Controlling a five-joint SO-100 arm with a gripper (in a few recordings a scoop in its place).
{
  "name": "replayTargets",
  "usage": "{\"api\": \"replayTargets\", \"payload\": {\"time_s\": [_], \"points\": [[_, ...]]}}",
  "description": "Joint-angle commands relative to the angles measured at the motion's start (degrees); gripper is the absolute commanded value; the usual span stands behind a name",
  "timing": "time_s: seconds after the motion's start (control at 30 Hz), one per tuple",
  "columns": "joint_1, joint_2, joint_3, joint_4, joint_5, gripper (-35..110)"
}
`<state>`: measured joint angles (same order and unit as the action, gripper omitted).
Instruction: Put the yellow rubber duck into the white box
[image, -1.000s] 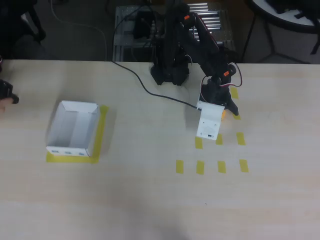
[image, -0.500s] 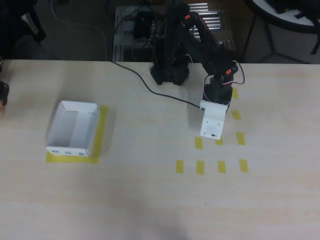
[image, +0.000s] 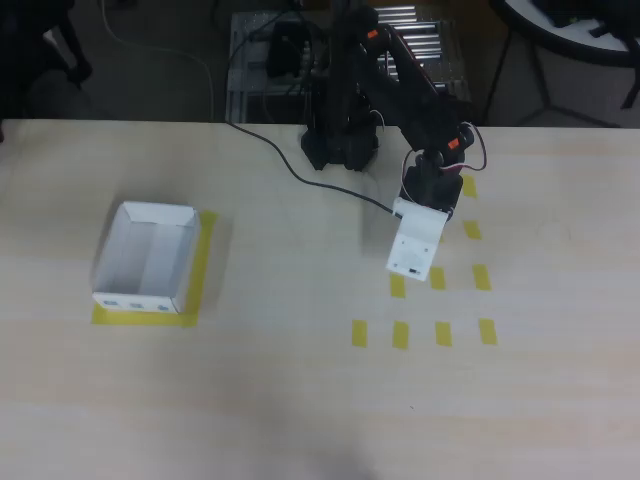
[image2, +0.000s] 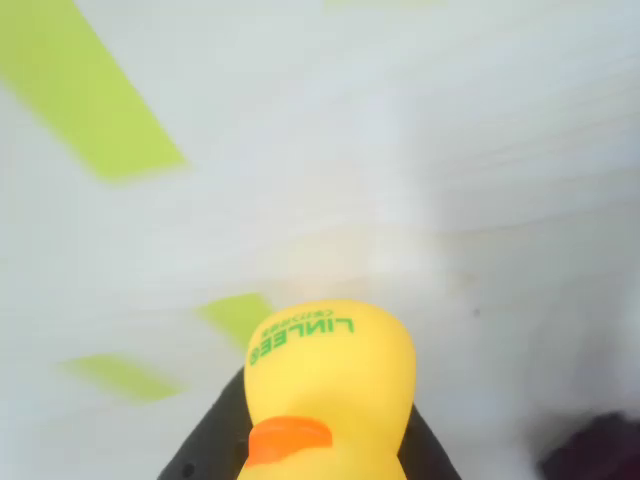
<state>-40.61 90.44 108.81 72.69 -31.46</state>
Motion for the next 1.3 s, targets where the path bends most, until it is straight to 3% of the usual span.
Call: {"api": "replayTargets", "payload": {"time_s": [0.0,0.13,0.27,0.5,0.67,0.87,1.03,1.27], "points": [[10.2,15.6,-20.5,6.8,6.9,0],[24.1,23.6,-33.5,9.0,11.2,0],[42.5,30.1,-35.9,7.9,11.6,0],[76.0,35.2,-21.9,-4.2,12.0,0],[90.3,32.0,-10.9,-11.8,10.9,0],[98.3,26.9,-1.1,-21.4,9.0,0],[98.0,20.5,4.6,-31.5,8.7,0],[95.7,10.8,0.8,-35.2,9.3,0]]}}
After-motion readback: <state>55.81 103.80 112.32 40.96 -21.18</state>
